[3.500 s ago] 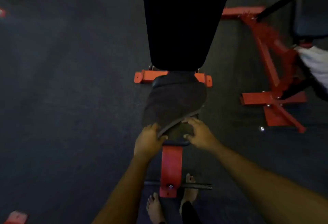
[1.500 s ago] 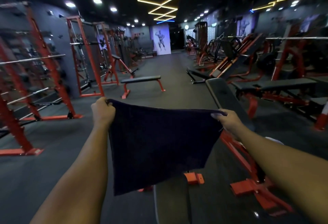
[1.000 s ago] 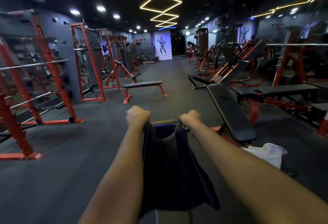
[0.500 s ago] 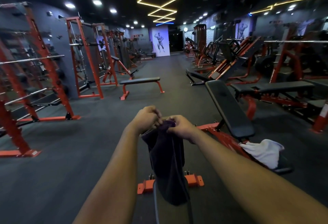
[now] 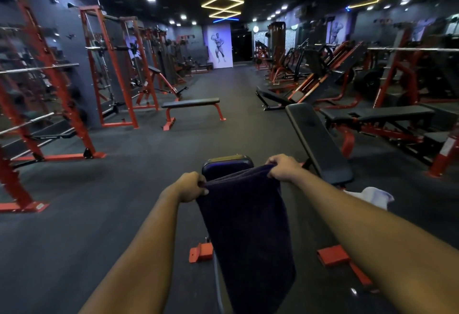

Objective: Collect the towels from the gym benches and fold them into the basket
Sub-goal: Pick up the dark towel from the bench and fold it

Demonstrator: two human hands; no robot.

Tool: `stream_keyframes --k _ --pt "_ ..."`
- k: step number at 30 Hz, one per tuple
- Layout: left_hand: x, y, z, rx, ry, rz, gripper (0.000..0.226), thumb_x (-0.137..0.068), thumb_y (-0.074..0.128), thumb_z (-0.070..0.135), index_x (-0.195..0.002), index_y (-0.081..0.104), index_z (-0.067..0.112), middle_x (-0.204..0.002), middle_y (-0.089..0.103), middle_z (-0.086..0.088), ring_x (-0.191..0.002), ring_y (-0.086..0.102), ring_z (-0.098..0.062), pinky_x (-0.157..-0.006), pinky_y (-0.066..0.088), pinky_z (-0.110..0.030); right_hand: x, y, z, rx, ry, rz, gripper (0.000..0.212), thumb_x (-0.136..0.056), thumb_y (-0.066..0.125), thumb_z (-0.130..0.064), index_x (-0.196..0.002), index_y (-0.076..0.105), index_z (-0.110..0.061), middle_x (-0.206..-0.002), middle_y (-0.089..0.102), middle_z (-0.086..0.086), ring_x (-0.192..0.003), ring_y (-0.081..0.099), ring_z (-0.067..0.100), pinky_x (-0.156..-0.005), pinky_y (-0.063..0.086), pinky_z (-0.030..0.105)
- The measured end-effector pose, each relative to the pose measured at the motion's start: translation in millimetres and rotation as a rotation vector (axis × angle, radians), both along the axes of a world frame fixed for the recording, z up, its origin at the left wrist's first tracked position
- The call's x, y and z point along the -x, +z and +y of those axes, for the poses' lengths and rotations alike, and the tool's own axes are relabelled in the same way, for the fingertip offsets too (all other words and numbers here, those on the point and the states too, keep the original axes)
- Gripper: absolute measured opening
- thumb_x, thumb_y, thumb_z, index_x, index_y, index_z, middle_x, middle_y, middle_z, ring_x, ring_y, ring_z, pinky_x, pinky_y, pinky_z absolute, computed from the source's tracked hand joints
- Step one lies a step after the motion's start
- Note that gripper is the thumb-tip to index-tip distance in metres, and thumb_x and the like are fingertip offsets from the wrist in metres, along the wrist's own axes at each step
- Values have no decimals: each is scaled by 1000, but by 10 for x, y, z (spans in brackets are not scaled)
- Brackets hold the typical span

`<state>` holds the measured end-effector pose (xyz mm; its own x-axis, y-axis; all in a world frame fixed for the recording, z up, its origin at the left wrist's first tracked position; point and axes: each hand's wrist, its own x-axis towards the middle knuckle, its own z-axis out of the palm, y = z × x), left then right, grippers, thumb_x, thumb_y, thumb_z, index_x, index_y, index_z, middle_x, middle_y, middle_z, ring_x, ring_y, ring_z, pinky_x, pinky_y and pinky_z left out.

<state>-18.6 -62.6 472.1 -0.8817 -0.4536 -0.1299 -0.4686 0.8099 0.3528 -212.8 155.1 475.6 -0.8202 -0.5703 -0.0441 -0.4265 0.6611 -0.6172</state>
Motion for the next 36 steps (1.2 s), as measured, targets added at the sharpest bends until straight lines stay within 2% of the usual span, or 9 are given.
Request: stream_keyframes --k 3,7,10,14,19,23,25,30,36 --pt "193 -179 -56 42 53 137 3 -89 59 18 -91 61 17 -102 66 -7 -89 60 -23 -79 49 -34 34 -242 -33 46 -283 48 28 -73 67 -21 -98 74 -33 -109 74 3 -103 69 27 -87 54 29" --pt "333 -366 -73 -15 156 346 14 -89 52 11 -86 63 20 -87 66 -5 -78 64 -25 -71 57 -40 -10 -415 -160 299 -399 -67 21 -81 54 -6 -74 58 -26 -79 72 10 -67 73 31 -67 62 44" --pt "314 -477 -116 -40 178 488 24 -84 47 5 -70 56 23 -73 62 -3 -65 60 -23 -58 53 -38 -15 -510 -176 301 -325 28 18 -80 60 -8 -71 55 -24 -81 67 7 -77 65 26 -70 53 32" --pt "201 -648 -144 -32 142 536 35 -81 50 -1 -59 44 25 -65 55 2 -60 51 -16 -49 36 -26 -108 -718 -152 316 -261 4 18 -75 62 -3 -75 63 -22 -81 69 4 -79 63 20 -66 41 23" --pt "87 -1120 -166 -127 142 434 18 -80 54 -5 -65 50 3 -59 49 0 -56 44 -15 -46 30 -23 -207 -1221 -123 225 -221 -33 17 -72 63 -3 -72 65 -20 -80 73 9 -76 65 20 -62 40 23" --pt "42 -1739 -114 -206 163 255 29 -82 55 -6 -62 44 13 -59 48 5 -58 47 -14 -43 30 -12 -266 -1838 -68 137 -196 -133 13 -72 63 4 -76 69 -6 -76 71 13 -65 65 8 -53 38 15" --pt "40 -2174 -90 -222 156 167 27 -80 54 -6 -65 49 16 -63 50 4 -63 51 -15 -46 30 -11 -238 -2283 -68 45 -174 -181 13 -71 64 2 -71 66 -10 -79 74 15 -76 70 19 -60 40 21" --pt "-20 -3160 18 -328 203 -60 11 -80 59 3 -72 64 9 -69 61 -3 -65 56 -14 -55 40 -29 -154 -3408 -17 -234 -173 -388 20 -67 61 -12 -52 56 -24 -77 73 10 -79 69 29 -67 54 33" --pt "272 -4006 -144 -408 332 -124 9 -87 60 11 -79 61 10 -71 62 -2 -62 57 -12 -56 44 -25 249 -4144 -291 -350 -110 -513 10 -82 63 -22 -80 68 -14 -82 66 9 -84 65 27 -64 40 26"
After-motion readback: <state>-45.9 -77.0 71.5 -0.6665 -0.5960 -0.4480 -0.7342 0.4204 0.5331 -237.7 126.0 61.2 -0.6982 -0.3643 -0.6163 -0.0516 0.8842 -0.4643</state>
